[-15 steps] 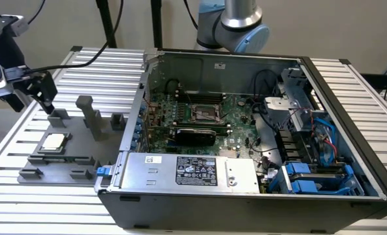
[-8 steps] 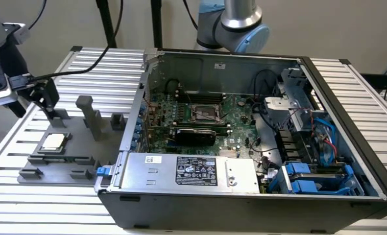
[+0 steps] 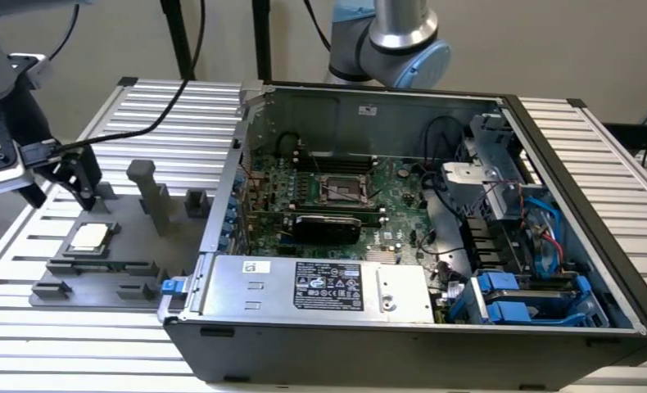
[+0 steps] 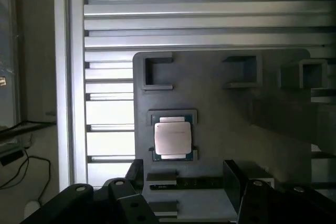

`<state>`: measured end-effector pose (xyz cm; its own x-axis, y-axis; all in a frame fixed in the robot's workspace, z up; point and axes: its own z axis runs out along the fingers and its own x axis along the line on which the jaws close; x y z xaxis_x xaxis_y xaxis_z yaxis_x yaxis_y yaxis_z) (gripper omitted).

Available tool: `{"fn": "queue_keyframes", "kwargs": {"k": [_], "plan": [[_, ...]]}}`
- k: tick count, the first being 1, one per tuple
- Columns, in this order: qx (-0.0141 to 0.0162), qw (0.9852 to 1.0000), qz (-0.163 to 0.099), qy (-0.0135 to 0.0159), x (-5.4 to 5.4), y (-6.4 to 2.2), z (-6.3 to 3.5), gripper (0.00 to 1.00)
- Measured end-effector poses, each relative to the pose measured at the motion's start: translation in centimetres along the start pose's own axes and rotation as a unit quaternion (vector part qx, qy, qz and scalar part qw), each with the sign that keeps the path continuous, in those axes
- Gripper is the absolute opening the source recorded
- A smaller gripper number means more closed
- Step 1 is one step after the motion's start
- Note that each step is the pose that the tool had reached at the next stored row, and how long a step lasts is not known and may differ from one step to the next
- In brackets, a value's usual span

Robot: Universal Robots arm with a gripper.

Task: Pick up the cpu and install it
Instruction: 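Pick up the cpu and move it towards the insertion slot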

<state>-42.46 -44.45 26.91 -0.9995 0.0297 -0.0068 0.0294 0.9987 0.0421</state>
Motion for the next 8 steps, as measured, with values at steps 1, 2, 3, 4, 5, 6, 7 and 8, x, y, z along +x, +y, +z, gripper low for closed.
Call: {"fn": "queue_keyframes", "kwargs": {"k": [1,2,3,4,5,6,7,8], "plan": [[0.0000,1.0000,0.000,0.0000,0.0,-0.08,0.18,0.71],[0.0000,1.0000,0.000,0.0001,0.0,-0.14,0.35,0.71],[0.0000,1.0000,0.000,0.0001,-0.1,-0.18,0.53,0.71],[-0.0001,1.0000,0.000,0.0000,-0.2,-0.21,0.72,0.71],[0.0000,1.0000,0.001,0.0000,-0.2,-0.23,0.90,0.71],[0.0000,1.0000,0.001,0.0000,-0.2,-0.26,1.08,0.71],[0.0000,1.0000,0.001,0.0000,-0.3,-0.28,1.25,0.71],[0.0000,1.0000,0.001,0.0000,-0.3,-0.29,1.44,0.71]]}}
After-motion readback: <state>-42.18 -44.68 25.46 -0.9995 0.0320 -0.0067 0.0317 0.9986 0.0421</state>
